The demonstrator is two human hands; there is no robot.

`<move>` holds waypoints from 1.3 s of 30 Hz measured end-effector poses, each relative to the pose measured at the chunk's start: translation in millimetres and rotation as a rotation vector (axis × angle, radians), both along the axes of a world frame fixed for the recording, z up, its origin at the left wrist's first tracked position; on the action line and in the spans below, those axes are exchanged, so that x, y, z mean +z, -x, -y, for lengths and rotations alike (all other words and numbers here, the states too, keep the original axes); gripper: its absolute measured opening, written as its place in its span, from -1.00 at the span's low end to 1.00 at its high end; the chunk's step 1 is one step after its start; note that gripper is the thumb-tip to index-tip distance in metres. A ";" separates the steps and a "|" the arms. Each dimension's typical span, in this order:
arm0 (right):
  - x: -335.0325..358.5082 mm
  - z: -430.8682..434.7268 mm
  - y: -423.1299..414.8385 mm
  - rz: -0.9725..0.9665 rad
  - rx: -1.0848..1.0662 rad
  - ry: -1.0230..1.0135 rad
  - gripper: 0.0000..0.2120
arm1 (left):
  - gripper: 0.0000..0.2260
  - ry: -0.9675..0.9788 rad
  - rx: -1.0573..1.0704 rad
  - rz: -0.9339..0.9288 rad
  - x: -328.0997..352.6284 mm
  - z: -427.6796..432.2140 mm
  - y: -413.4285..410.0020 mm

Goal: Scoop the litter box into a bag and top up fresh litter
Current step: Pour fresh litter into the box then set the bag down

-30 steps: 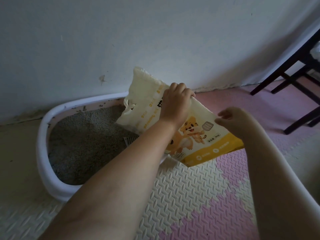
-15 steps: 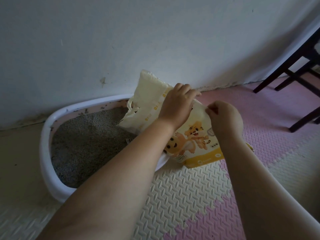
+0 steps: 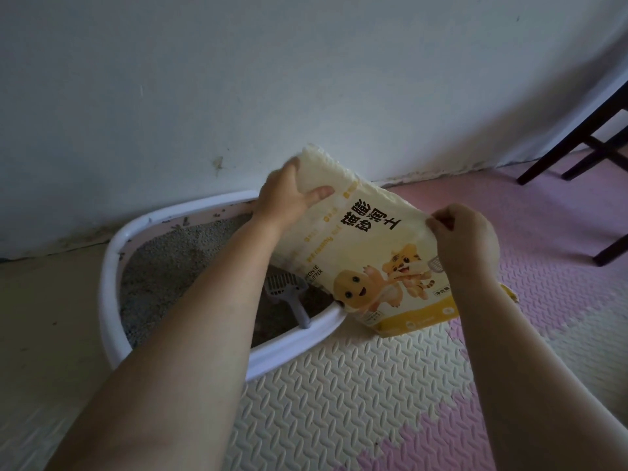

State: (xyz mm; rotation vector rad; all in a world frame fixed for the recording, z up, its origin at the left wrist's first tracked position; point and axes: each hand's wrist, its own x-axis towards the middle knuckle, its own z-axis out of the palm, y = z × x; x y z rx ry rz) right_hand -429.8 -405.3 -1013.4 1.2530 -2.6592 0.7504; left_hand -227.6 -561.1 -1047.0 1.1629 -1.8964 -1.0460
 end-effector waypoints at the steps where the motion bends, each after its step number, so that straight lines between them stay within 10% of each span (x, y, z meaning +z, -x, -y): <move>1: 0.3 0.0 0.2 0.005 -0.009 -0.005 -0.90 | -0.51 -0.023 -0.018 -0.029 1.5 -1.3 0.8; 14: 46.7 24.0 -46.9 0.047 0.406 0.102 -0.49 | -0.84 0.090 -0.092 -0.113 39.8 -21.2 34.6; 27: 41.2 27.1 -32.4 -0.005 0.254 0.336 -0.88 | -0.76 0.230 -0.290 0.027 60.8 -33.5 50.6; 33: 42.7 21.3 -11.8 0.054 0.181 0.416 -0.89 | -0.03 0.062 -0.281 0.369 31.0 1.6 6.8; 39: 42.6 13.2 9.0 0.080 0.127 0.439 -0.88 | -0.11 -0.173 -0.418 0.632 -18.9 18.0 -42.7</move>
